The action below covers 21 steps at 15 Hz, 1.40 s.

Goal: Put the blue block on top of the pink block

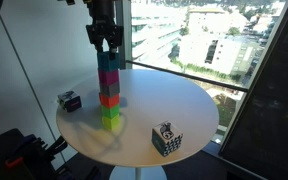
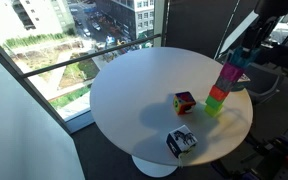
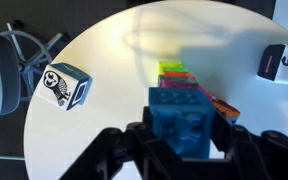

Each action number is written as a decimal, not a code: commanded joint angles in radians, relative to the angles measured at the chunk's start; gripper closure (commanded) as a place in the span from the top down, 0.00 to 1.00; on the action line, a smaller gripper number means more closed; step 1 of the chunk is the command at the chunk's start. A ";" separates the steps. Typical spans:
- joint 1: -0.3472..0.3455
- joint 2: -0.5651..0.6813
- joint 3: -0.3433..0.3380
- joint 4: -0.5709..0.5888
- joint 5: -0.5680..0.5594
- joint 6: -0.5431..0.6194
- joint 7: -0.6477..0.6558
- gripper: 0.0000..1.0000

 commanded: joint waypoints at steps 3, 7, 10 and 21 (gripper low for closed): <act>0.009 0.022 0.001 0.034 0.034 -0.003 0.046 0.31; 0.008 0.018 0.005 0.027 0.028 0.005 0.053 0.31; 0.007 0.014 0.005 0.023 0.024 0.012 0.050 0.81; 0.007 -0.015 -0.010 0.034 0.050 -0.013 0.009 1.00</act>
